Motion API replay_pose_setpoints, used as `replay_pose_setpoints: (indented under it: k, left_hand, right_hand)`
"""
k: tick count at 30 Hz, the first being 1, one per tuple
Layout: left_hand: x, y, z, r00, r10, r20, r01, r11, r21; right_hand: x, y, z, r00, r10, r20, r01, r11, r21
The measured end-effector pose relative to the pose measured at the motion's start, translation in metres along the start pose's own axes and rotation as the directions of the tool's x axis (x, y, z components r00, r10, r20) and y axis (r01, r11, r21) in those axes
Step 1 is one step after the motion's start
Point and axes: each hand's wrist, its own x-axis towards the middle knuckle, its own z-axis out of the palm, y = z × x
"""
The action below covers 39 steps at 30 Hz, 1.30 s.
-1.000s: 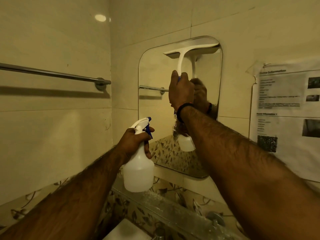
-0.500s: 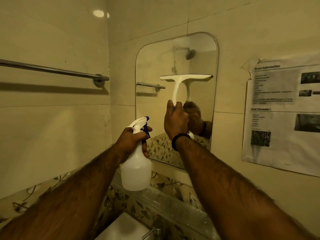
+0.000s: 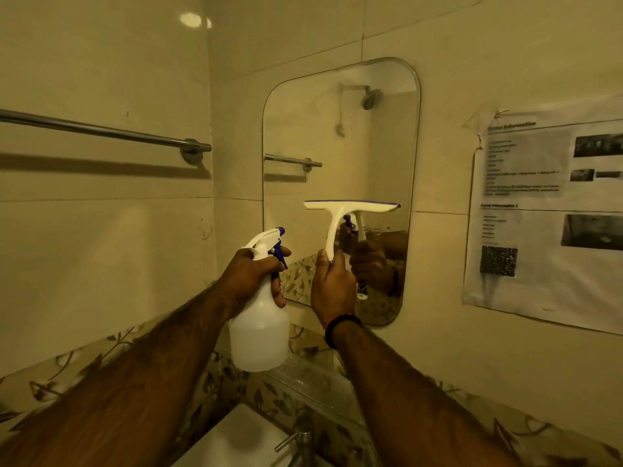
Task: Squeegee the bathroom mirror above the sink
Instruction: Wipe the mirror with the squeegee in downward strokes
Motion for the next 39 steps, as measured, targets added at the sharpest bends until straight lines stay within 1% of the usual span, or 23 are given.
replay_pose_setpoints:
  k: [5,9,14,20,26,31,39]
  left_hand:
    - [-0.002,-0.005,0.000,1.000,-0.010,-0.001,0.010,1.000,-0.013]
    - [-0.004,-0.009,0.000,1.000,-0.018,0.008,0.018,1.000,-0.023]
    - [-0.006,-0.014,-0.002,1.000,-0.020,0.017,0.020,1.000,-0.012]
    - [-0.009,-0.019,-0.002,0.999,-0.030,0.020,0.029,1.000,0.008]
    - [-0.014,-0.018,-0.001,0.999,-0.035,0.016,0.035,0.999,0.007]
    - [-0.020,-0.017,0.001,0.999,-0.032,0.014,0.031,0.999,0.015]
    - [-0.027,-0.021,0.002,0.998,-0.054,0.022,0.054,0.999,0.003]
  right_hand:
    - [-0.025,0.016,0.001,0.999,0.045,0.003,-0.045,0.999,-0.003]
    - [-0.038,0.026,0.005,0.995,0.084,0.049,-0.084,0.996,0.009]
    - [-0.052,0.032,0.004,0.989,0.130,0.066,-0.132,0.991,0.014]
    - [-0.070,0.039,0.004,0.984,0.170,0.051,-0.169,0.985,-0.025]
    - [-0.083,0.042,0.003,0.971,0.221,0.091,-0.218,0.975,-0.038]
    - [-0.096,0.045,0.002,0.964,0.251,0.086,-0.246,0.967,-0.064]
    - [-0.113,0.052,0.004,0.947,0.307,0.097,-0.304,0.952,-0.043]
